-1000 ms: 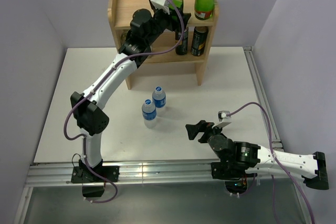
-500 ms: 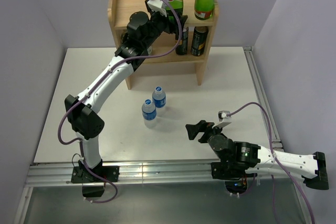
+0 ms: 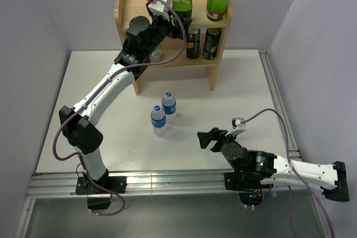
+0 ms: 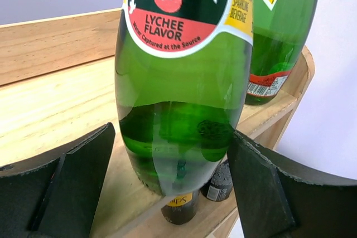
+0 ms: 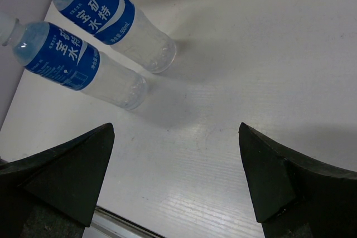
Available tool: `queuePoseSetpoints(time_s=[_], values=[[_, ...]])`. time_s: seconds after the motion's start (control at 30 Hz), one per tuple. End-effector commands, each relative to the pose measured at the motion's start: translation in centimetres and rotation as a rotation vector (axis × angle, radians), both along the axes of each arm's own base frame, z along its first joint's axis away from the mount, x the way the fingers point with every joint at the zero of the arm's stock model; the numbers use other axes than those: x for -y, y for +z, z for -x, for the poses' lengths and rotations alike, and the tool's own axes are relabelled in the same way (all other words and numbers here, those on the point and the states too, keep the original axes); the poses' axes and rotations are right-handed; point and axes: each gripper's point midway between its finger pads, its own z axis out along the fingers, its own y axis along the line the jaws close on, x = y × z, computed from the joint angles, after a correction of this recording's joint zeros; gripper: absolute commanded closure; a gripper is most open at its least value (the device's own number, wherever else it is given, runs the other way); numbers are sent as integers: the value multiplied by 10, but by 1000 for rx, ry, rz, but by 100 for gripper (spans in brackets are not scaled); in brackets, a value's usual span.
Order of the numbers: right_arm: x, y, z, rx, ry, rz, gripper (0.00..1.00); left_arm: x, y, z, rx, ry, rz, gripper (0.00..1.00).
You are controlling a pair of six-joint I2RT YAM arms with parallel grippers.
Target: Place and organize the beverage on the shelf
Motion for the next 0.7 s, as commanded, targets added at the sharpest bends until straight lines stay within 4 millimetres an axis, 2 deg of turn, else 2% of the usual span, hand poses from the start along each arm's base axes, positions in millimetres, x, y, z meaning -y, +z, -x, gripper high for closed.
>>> queuePoseSetpoints(time_s=[0.0,0.23,0.57,0.63,0.67], values=[[1,3,-2,14,-19,-10,0,-16,-124,-14,-343,85,-160,13],[2,3,-3,15,-23,-8,0,-20,-132,-15,-353,93,-174,16],[1,3,-3,13,-22,-2,0,-26,-133,-13,-359,104,-163,22],[1,3,-3,14,-21,1,1,-24,-132,-11,-360,94,-162,20],[1,3,-3,14,-21,0,0,-23,-133,-10,-364,79,-165,16]])
